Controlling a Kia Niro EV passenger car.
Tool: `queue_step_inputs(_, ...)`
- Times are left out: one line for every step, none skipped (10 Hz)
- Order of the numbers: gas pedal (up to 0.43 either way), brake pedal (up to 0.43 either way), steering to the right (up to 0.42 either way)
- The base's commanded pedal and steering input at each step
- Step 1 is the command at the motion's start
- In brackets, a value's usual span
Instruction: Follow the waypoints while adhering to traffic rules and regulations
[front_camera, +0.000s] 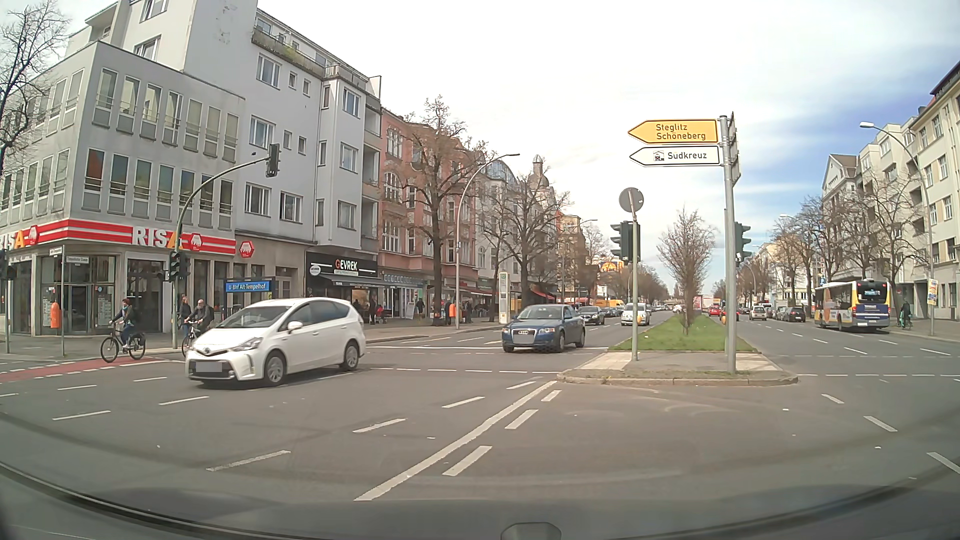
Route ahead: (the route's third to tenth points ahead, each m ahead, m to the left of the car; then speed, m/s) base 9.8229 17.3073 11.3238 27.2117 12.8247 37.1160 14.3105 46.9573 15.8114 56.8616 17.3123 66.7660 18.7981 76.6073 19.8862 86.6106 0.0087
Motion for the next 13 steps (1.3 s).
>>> queue_step_inputs(0.000, 0.299, -0.578)
queue_step_inputs(0.000, 0.299, -0.578)
queue_step_inputs(0.000, 0.299, -0.578)
queue_step_inputs(0.000, 0.299, -0.578)
queue_step_inputs(0.000, 0.299, -0.578)
queue_step_inputs(0.000, 0.299, -0.578)
queue_step_inputs(0.000, 0.299, -0.578)
queue_step_inputs(0.000, 0.299, -0.578)
queue_step_inputs(0.000, 0.299, -0.578)
queue_step_inputs(0.000, 0.305, -0.578)
queue_step_inputs(0.000, 0.305, -0.578)
queue_step_inputs(0.000, 0.305, -0.578)
queue_step_inputs(0.000, 0.305, -0.578)
